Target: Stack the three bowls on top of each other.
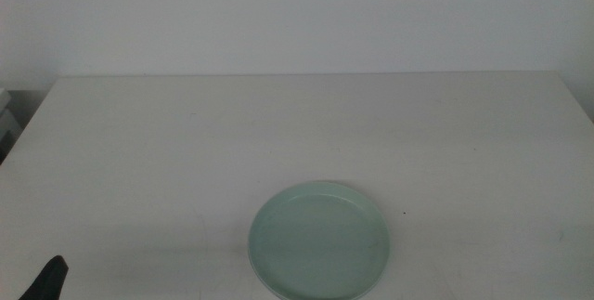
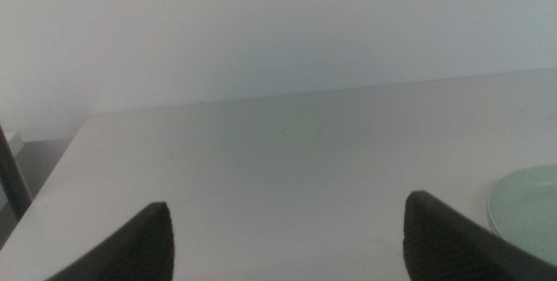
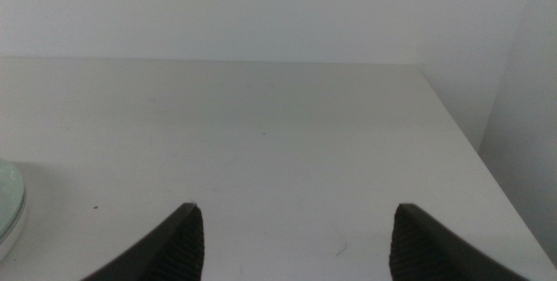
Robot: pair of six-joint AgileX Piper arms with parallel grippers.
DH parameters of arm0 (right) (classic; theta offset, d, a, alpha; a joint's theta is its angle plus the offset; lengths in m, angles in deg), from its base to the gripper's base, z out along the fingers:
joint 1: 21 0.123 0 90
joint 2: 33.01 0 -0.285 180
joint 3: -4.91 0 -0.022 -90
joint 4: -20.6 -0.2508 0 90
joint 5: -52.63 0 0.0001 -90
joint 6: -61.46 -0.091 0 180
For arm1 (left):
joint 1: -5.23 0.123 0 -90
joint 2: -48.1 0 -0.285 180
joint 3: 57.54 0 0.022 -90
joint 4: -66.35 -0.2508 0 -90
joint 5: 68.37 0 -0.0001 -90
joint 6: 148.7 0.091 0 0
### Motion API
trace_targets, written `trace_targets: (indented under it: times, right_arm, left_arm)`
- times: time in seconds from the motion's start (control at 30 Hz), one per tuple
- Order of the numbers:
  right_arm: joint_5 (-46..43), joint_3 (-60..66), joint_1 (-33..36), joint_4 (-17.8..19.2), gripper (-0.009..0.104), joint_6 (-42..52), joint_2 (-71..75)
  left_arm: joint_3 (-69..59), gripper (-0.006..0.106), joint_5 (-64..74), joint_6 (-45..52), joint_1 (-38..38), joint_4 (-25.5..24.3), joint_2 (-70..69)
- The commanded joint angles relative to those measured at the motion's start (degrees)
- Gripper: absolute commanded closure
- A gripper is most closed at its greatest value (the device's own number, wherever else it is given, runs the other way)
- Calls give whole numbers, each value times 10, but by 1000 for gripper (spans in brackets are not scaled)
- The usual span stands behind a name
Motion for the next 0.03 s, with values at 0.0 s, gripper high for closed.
trace_targets:
  times: [0.0]
  right_arm:
    - [-45,-4,1,6,40,2,16]
  left_arm:
    - [2,13,-45,-2,1,4,-9]
